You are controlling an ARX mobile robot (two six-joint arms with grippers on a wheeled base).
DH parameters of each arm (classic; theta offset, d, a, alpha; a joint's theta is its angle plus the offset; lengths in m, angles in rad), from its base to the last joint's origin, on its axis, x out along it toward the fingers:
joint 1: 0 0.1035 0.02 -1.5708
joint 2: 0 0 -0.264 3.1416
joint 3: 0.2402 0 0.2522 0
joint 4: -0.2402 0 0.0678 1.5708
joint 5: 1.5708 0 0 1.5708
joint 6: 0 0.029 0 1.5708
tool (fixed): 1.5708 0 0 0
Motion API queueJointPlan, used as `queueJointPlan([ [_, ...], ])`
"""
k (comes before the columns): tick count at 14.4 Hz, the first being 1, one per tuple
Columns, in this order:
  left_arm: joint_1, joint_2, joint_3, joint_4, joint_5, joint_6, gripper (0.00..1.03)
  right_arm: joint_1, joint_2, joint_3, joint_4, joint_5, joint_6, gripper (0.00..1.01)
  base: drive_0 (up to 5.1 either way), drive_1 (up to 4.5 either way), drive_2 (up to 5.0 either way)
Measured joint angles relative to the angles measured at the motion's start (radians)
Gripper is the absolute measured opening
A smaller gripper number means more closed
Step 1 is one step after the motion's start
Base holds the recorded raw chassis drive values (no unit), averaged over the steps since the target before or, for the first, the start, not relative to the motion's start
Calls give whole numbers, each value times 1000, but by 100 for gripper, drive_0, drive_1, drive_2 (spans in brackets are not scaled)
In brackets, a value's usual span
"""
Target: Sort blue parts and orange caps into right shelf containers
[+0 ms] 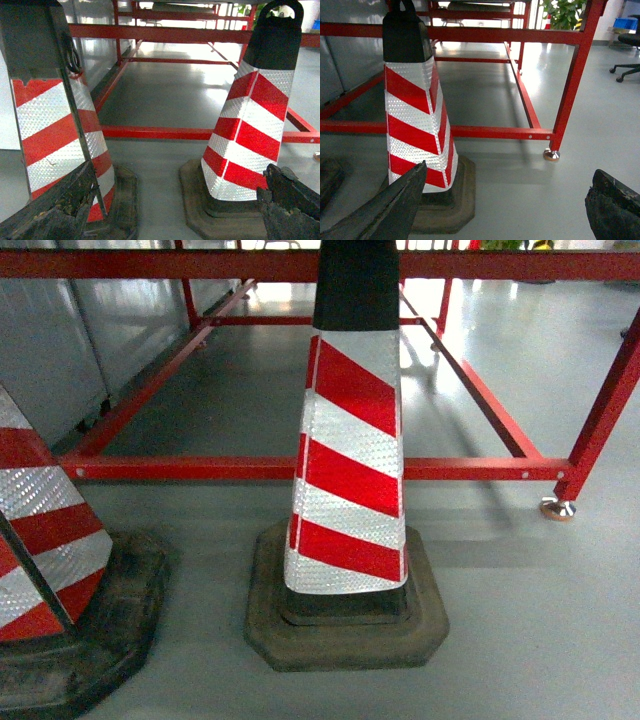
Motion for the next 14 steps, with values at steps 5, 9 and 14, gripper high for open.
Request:
queueJointPlan([
  [5, 0, 0, 0, 0, 0, 0, 98, 0, 0, 0, 0, 0, 0, 98, 0, 0, 0],
  [9, 0, 0, 0, 0, 0, 0, 98, 0, 0, 0, 0, 0, 0, 98, 0, 0, 0],
  [14, 0, 0, 0, 0, 0, 0, 98, 0, 0, 0, 0, 0, 0, 98, 0, 0, 0],
])
